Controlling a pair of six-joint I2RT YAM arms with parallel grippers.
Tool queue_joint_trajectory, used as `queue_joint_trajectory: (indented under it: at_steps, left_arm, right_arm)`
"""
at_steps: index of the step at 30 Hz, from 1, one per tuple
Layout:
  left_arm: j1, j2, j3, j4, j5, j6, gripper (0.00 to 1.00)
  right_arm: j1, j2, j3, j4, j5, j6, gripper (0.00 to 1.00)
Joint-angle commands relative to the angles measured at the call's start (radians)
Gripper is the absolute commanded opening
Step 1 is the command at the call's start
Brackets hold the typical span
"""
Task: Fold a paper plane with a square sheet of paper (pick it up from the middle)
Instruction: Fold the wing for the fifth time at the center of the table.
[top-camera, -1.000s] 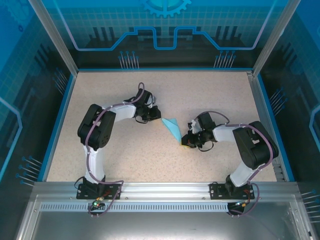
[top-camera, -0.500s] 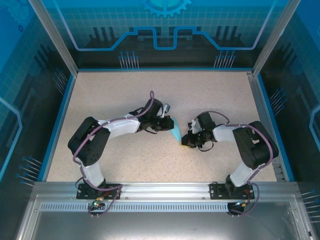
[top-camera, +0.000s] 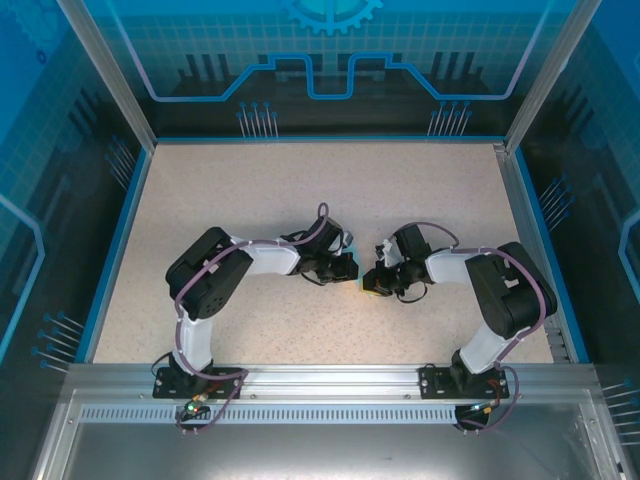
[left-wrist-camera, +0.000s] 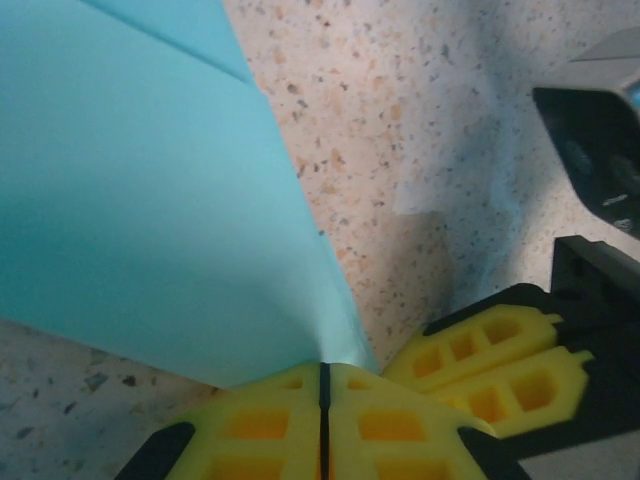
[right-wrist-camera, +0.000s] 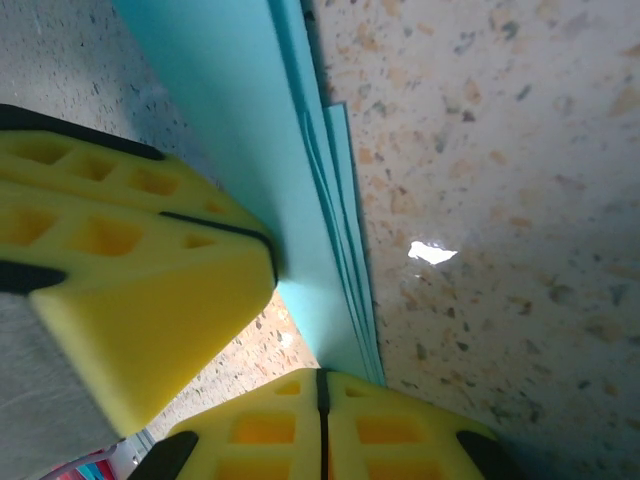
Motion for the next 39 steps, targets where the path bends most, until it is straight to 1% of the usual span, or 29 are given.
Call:
queue_joint_trajectory:
  at_steps: [1, 7, 16, 26, 35, 39]
  left_arm:
    - [-0.007, 0.016, 0.038, -0.005, 0.016, -0.014, 0.09]
    - [0.003, 0.034, 0.051, -0.065, -0.055, -0.005, 0.08]
    - [0.049, 0.054, 0.060, -0.100, -0.073, 0.012, 0.08]
    - [0.149, 0.067, 0.065, -0.124, -0.067, 0.059, 0.08]
    - [0.244, 0.086, 0.140, -0.192, -0.072, 0.116, 0.08]
    - [0.284, 0.114, 0.180, -0.212, -0.050, 0.120, 0.08]
  right_arm:
    - [-0.005, 0.086, -0.054, -0.137, 0.220, -0.004, 0.08]
    - [-0.005, 0.095, -0.051, -0.144, 0.232, 0.000, 0.07]
    - [0.008, 0.109, -0.040, -0.169, 0.265, 0.006, 0.07]
    - [0.013, 0.118, -0.032, -0.185, 0.291, 0.014, 0.07]
    - [0.016, 0.122, -0.027, -0.191, 0.298, 0.014, 0.07]
    - [0.015, 0.118, -0.027, -0.191, 0.297, 0.014, 0.08]
